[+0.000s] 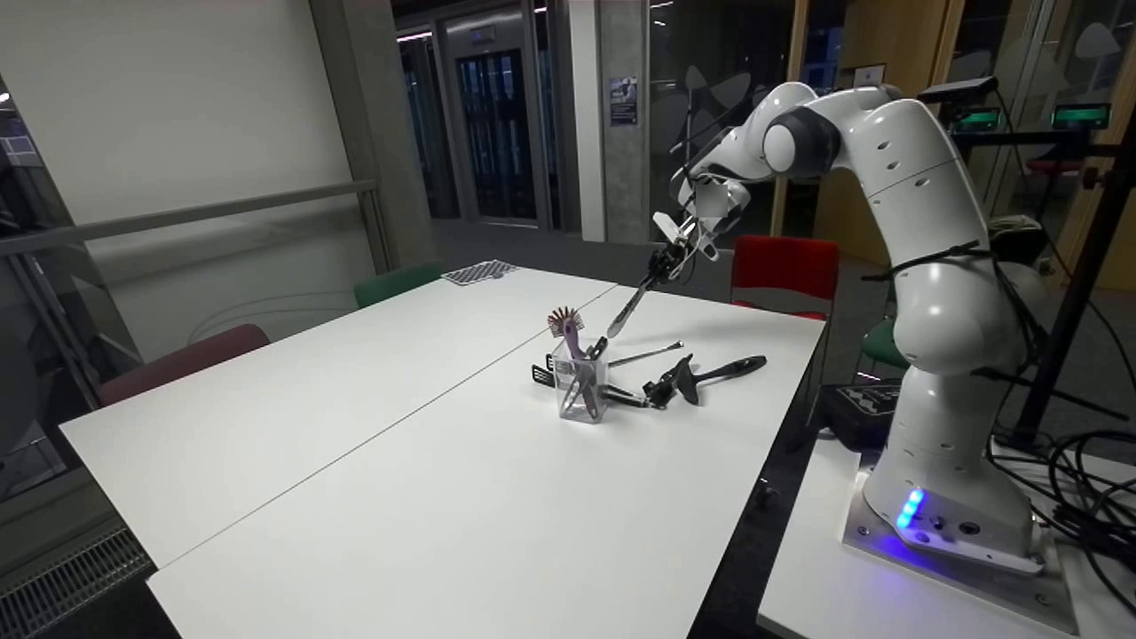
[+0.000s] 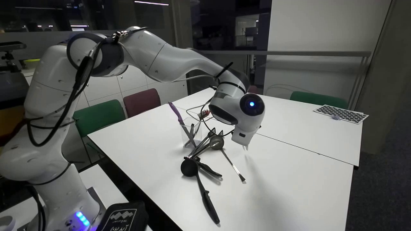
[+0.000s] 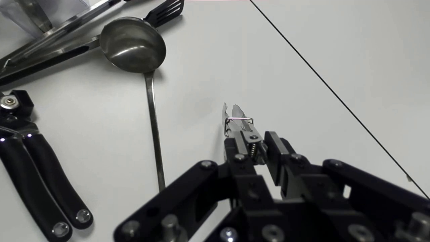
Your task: Remove the tongs from the plastic and put them on the table
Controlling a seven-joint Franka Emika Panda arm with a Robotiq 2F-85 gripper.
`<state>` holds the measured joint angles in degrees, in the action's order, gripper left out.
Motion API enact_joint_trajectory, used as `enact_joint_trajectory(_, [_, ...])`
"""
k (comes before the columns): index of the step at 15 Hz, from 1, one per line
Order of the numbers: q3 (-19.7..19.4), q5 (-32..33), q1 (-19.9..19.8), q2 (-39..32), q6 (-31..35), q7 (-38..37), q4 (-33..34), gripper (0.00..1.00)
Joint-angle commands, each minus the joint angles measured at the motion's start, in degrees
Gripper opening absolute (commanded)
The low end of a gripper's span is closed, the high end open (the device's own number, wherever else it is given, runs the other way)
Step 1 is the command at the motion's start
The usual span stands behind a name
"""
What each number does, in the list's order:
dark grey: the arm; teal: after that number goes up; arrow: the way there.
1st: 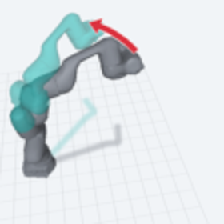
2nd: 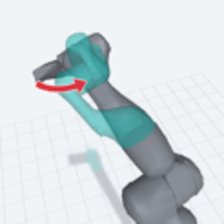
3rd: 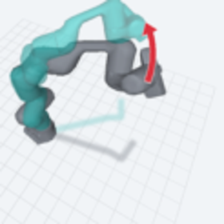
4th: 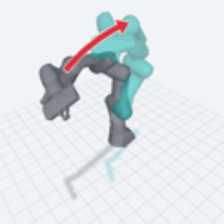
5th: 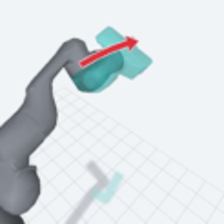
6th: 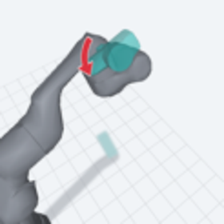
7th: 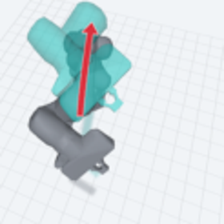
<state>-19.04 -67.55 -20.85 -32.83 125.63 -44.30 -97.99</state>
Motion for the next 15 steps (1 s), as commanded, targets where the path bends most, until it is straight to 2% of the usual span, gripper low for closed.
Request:
enact_joint_trajectory(1, [1.61,0.21,-2.79,-4.03,-2.67,-1.47,6.36,0.05])
enact_joint_trajectory(4, [2.28,-0.1,-4.15,-7.56,-3.68,-2.5,10.11,0.05])
enact_joint_trajectory(7, [4.92,-6.16,-8.21,-10.32,-7.54,-3.07,13.55,0.05])
enact_joint_trajectory(12, [6.87,-14.77,-12.84,-15.36,-13.12,-4.72,19.27,0.05])
enact_joint_trajectory(13, [6.86,-15.08,-13.08,-16.41,-14.03,-5.18,20.3,0.05])
enact_joint_trajectory(15, [5.92,-11.48,-12.3,-18.86,-15.95,-7.15,22.25,0.05])
